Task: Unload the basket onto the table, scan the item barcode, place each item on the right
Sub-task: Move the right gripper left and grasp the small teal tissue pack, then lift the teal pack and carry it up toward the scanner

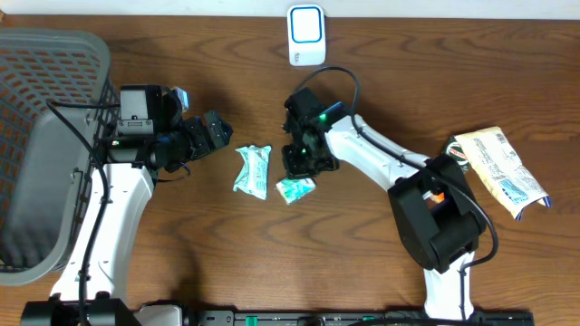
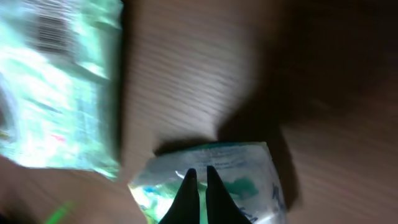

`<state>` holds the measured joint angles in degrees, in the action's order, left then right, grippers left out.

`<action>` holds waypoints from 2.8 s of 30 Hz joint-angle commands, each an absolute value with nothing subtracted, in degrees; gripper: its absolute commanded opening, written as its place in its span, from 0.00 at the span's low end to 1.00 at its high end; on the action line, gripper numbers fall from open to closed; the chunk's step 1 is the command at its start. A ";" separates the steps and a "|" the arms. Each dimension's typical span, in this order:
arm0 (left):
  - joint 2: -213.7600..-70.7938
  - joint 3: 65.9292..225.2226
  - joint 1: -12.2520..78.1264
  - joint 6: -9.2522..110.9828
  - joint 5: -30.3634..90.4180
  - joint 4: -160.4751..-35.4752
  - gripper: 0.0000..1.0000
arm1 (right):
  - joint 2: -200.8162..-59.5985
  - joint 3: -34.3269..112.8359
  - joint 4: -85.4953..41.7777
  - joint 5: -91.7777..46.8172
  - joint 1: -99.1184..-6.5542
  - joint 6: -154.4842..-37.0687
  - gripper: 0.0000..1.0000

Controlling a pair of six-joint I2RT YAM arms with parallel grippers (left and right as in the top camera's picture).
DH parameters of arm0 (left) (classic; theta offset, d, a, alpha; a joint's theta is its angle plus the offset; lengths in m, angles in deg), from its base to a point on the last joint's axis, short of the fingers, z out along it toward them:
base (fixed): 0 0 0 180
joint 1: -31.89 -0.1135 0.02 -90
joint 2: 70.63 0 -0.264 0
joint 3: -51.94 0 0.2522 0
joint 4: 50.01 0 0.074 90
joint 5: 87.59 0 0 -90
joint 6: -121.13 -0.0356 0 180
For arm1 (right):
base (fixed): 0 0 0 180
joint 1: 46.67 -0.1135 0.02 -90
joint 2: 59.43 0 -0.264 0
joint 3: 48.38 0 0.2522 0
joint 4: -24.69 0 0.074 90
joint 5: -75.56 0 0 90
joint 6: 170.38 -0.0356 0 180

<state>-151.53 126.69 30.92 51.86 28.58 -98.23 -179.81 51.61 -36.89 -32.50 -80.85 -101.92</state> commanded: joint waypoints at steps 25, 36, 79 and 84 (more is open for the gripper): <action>-151.58 126.52 30.68 51.07 28.28 -98.25 0.99 | -178.50 57.12 -58.65 -37.51 -79.99 -69.61 0.19; -151.58 126.52 30.68 51.07 28.28 -98.25 0.99 | -178.59 50.06 -56.40 -24.11 -80.82 -71.78 0.20; -151.58 126.52 30.68 51.09 28.28 -98.25 0.99 | -171.40 35.86 -35.97 -65.53 -59.30 -78.97 0.01; -151.58 126.52 30.68 51.09 28.26 -98.25 0.99 | -168.82 35.92 -21.39 -103.91 -53.48 -82.38 0.01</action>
<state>-151.53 126.69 30.92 51.84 28.61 -98.25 -170.09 35.77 -24.21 -89.61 -54.16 -79.23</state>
